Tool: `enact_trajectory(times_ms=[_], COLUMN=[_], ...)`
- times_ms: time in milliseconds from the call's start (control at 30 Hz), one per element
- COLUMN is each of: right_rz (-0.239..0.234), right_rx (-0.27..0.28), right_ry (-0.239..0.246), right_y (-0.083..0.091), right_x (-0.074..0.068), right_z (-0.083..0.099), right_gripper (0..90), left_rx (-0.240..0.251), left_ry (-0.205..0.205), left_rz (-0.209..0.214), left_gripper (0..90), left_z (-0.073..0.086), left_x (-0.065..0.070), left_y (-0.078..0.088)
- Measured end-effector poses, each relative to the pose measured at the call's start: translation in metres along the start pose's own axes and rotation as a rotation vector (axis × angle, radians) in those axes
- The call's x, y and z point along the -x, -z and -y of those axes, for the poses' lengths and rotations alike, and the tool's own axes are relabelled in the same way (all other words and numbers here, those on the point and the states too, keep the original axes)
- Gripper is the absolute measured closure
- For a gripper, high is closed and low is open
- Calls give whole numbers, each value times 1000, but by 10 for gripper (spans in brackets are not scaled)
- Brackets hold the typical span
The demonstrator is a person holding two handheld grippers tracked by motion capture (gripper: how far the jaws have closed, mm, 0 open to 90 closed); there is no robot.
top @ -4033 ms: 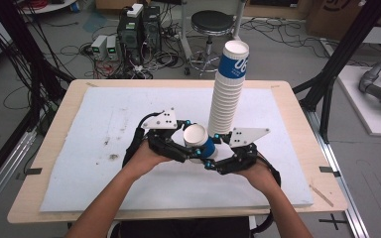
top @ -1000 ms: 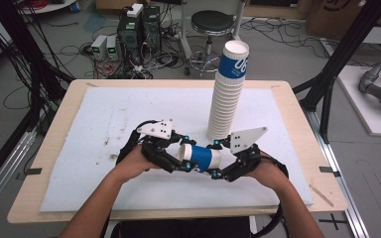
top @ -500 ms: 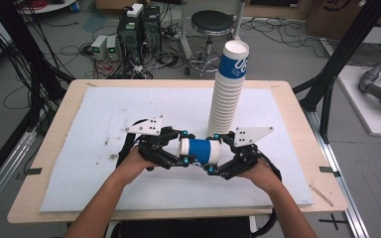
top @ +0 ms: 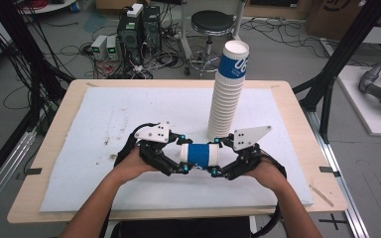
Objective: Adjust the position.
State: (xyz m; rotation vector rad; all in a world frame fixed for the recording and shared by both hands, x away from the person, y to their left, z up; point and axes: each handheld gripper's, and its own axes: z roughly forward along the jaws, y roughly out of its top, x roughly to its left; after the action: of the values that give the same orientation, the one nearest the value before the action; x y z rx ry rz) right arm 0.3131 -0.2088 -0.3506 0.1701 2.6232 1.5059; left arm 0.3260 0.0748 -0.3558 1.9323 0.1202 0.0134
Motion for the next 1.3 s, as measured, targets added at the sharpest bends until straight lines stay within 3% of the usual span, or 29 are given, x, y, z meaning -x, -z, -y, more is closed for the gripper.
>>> enact_trajectory(times_ms=[133, 300, 333, 433, 533, 600, 733, 833, 933, 1233, 1300], right_rz=[-7, -25, -25, -15, 0, 4, 16, 6, -5, -14, -10], right_rx=[-52, -59, -47, 28, 119, 169, 245, 230, 212, 124, 110], right_ry=[14, 5, -4, -89, -127, -161, -202, -211, -196, -108, -99], right_y=[0, 0, 0, 0, 2, 5, 12, 10, 5, 6, 6], right_x=[-1, 0, 0, 0, 2, 2, 5, 5, 4, 5, 4], right_z=[-4, -4, -4, -3, -1, 0, 4, 5, 4, 4, 2], right_gripper=[275, 268, 241, 188, 184, 184, 183, 178, 179, 252, 257], left_rx=[-36, -54, -50, -4, 58, 72, 156, 184, 172, 70, 36], left_ry=[-17, -14, -12, 14, 39, 45, 63, 61, 52, 45, 38], left_rz=[24, 60, 65, 65, 64, 60, 45, 49, 56, 39, 11], left_gripper=[261, 295, 295, 294, 295, 295, 296, 297, 296, 295, 288], left_z=[1, 5, 7, 12, 17, 19, 22, 21, 22, 22, 21], left_x=[1, -1, -1, -2, -4, -4, -7, -7, -5, -1, 1], left_y=[-4, -6, -7, -7, -5, -4, 4, 4, 0, -7, -9])
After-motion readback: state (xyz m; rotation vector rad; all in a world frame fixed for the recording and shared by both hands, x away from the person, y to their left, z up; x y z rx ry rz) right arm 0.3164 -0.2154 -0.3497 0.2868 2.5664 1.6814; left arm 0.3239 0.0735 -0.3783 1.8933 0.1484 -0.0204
